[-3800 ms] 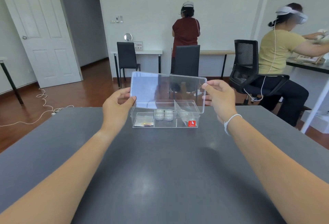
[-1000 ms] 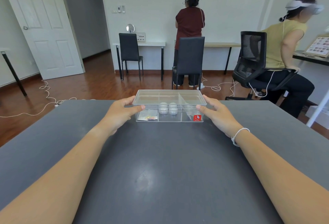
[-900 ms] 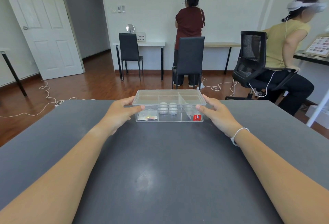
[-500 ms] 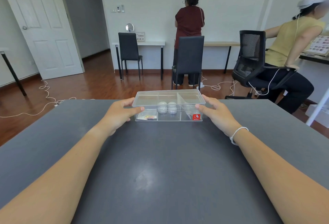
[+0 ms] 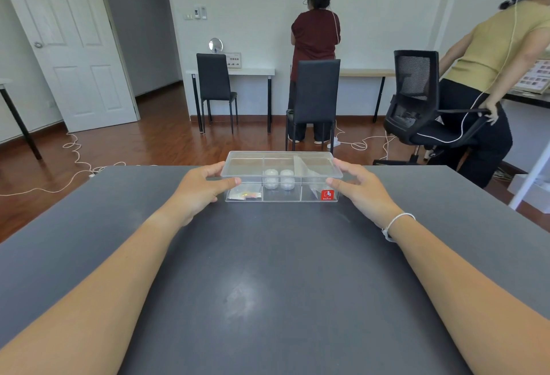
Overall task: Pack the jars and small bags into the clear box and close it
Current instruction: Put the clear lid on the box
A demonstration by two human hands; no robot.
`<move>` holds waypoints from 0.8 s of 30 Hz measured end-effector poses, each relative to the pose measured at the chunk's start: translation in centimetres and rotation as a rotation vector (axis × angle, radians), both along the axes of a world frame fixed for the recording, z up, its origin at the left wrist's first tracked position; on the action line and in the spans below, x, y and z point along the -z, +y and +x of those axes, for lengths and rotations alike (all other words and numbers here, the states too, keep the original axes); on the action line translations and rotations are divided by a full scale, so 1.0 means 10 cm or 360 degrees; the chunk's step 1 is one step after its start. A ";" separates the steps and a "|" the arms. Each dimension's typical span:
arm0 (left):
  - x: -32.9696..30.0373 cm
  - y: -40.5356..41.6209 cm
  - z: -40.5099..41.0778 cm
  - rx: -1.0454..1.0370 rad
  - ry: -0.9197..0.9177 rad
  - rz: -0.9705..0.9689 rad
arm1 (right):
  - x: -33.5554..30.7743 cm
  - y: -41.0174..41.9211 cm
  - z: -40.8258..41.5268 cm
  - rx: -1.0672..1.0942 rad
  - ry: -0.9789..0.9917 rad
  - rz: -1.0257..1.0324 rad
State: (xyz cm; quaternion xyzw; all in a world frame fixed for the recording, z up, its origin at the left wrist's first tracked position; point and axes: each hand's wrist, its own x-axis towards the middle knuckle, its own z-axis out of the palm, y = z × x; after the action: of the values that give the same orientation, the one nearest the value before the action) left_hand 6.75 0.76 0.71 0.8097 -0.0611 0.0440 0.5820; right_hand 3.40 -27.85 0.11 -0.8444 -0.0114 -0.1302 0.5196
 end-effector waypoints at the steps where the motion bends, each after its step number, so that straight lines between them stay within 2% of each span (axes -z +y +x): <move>1: 0.00 0.00 0.00 0.0000 -0.0001 0.0005 | 0.00 0.00 0.00 -0.0002 -0.0002 -0.0004; 24: 0.02 0.01 0.01 0.0012 -0.0028 0.0072 | 0.07 -0.05 0.07 -0.0012 0.0003 -0.0004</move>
State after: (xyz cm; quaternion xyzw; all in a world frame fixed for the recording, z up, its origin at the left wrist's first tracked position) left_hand 6.82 0.90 0.46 0.8221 -0.0703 0.0476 0.5630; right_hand 4.06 -28.31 -0.55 -0.8451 -0.0144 -0.1273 0.5190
